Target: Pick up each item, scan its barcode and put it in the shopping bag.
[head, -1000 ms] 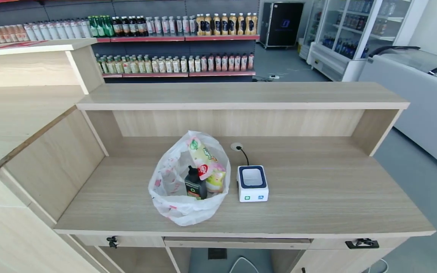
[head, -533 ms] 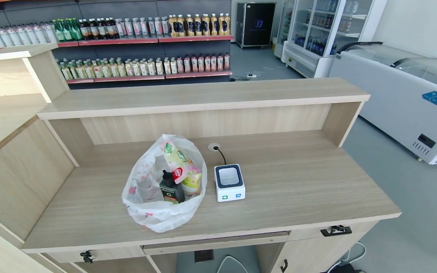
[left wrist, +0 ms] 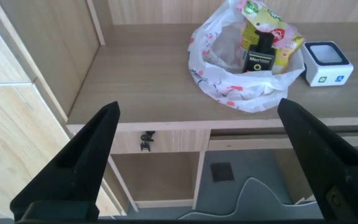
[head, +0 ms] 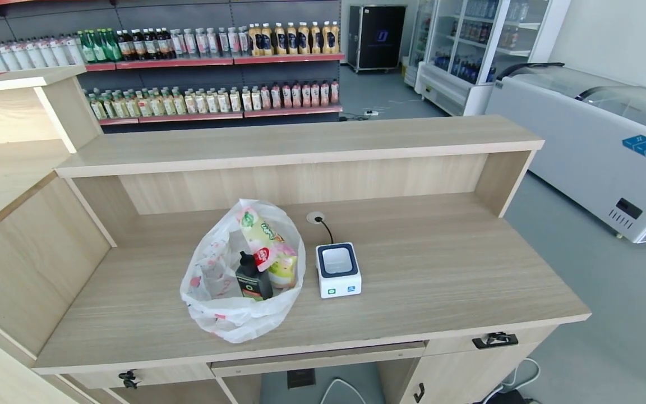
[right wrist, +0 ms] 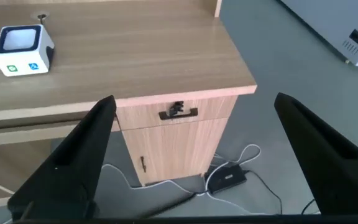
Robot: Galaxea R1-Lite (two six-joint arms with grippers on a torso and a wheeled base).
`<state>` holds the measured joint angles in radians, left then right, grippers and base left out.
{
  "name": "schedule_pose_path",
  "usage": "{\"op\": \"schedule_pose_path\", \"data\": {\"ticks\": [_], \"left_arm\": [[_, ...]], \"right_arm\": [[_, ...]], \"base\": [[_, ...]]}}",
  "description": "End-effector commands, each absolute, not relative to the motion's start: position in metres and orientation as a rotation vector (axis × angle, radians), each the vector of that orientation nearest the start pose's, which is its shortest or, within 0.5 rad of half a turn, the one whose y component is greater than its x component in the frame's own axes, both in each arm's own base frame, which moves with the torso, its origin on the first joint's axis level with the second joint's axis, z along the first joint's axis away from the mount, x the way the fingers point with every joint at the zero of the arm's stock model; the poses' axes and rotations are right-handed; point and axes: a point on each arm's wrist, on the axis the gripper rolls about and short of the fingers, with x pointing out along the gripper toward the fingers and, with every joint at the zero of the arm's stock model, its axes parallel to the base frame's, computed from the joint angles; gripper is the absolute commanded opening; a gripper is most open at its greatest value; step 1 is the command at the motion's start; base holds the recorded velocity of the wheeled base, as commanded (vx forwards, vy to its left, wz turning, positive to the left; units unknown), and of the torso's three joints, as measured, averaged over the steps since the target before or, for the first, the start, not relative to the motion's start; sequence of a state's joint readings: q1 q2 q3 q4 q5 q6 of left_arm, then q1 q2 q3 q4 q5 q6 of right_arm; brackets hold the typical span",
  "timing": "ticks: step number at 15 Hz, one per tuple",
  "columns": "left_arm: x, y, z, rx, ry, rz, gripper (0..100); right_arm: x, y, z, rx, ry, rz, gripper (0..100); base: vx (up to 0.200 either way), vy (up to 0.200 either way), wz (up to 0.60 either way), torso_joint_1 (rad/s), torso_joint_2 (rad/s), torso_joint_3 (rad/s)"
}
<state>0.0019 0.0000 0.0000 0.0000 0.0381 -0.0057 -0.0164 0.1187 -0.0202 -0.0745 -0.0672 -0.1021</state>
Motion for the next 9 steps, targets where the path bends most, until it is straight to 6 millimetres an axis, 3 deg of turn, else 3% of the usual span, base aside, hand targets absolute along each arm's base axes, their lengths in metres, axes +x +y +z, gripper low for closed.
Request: {"op": "schedule_pose_path", "data": {"ticks": [1, 9], "left_arm": [[-0.0228, 0.0008, 0.0755, -0.006, 0.000, 0.041, 100], [-0.0228, 0.0008, 0.0755, -0.006, 0.000, 0.041, 100]], "right_arm": [[-0.0207, -0.0012, 0.0838, -0.080, -0.043, -0.079, 100], [-0.0224, -0.0014, 0.0831, -0.073, -0.060, -0.073, 100]], "base": [[0.000, 0.000, 0.00, 0.000, 0.00, 0.000], [0.000, 0.000, 0.00, 0.000, 0.00, 0.000]]}}
